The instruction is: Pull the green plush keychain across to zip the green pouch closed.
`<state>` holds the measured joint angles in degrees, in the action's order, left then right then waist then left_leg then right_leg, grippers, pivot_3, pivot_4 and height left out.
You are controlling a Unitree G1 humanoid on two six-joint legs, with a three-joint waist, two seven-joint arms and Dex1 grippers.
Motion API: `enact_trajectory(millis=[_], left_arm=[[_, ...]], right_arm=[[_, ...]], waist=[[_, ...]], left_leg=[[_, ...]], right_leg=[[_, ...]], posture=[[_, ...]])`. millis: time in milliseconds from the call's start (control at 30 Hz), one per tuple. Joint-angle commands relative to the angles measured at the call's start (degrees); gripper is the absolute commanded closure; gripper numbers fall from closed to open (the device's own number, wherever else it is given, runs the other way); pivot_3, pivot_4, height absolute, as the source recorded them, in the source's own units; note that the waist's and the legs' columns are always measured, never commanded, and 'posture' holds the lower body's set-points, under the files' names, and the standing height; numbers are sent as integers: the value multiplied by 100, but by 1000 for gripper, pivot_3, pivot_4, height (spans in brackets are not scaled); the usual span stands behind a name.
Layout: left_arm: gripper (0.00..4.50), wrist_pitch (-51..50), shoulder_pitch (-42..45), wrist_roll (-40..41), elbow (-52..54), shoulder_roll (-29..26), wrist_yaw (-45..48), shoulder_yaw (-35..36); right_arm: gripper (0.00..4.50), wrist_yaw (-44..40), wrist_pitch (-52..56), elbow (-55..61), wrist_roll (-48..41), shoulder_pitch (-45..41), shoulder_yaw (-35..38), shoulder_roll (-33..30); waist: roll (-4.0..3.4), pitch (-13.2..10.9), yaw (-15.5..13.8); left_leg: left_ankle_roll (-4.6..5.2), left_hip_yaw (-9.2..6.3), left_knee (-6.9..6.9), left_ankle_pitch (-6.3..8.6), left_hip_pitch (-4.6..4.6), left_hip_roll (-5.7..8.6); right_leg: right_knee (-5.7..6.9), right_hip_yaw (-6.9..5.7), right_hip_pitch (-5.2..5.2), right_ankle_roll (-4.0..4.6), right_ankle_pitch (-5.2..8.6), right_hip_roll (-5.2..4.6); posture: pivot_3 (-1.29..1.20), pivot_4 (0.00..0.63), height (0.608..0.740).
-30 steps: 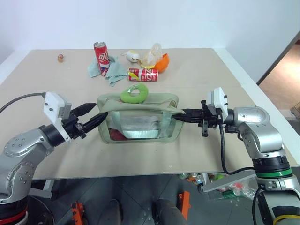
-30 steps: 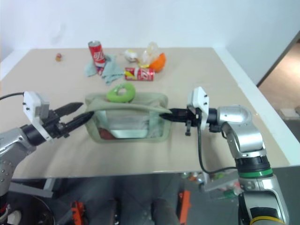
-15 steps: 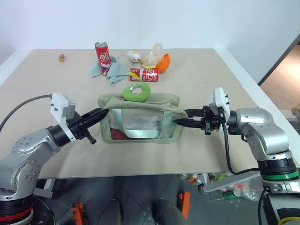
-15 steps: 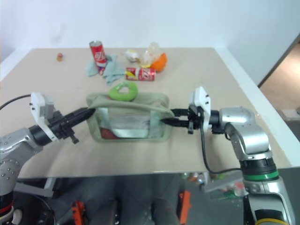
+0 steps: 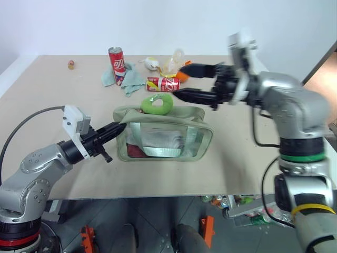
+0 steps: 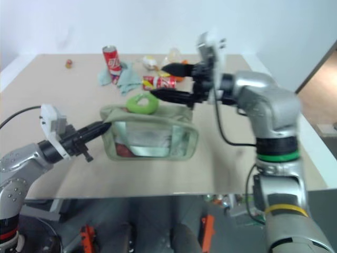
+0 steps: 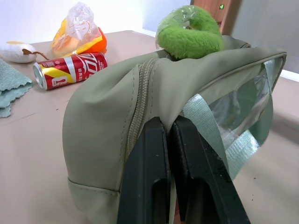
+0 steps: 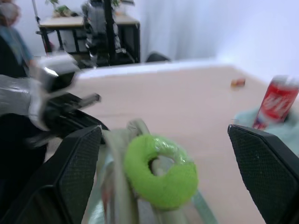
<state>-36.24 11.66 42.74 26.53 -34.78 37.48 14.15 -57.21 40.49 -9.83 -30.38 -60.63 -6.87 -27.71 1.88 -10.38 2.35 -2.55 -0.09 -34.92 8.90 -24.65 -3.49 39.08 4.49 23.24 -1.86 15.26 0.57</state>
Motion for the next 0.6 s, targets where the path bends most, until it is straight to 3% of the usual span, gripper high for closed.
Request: enact_trajectory(millis=[33,167,200,600], left_arm=[[4500,-9,1,-56,126,3,-9,-218],[4500,32,16,-100,139,15,-84,-273],[4500,41,7,-104,149,17,-101,-282],[4500,115,118,-281,-62,-34,-85,-347]], right_arm=[[11,-86,-412,-668,428,-380,-133,143],[11,-291,-494,-1124,609,-481,-214,272],[260,-344,-476,-1140,613,-483,-197,286],[4265,-955,-19,-206,293,-52,-53,46]], waist=[[0,0,-39],[-1,0,-62],[-1,0,-62],[-2,-1,-64]], left_leg=[[0,0,0,0,-5,2],[0,-2,2,2,-10,8],[-1,-2,3,4,-10,8],[0,-10,3,4,-7,6]], right_leg=[[-1,-1,3,-1,1,-3],[-4,-4,4,3,2,-10],[-3,-4,5,5,3,-10],[-3,-13,2,0,7,-8]], posture=[[0,150,740],[0,150,740],[0,150,740],[0,150,740]])
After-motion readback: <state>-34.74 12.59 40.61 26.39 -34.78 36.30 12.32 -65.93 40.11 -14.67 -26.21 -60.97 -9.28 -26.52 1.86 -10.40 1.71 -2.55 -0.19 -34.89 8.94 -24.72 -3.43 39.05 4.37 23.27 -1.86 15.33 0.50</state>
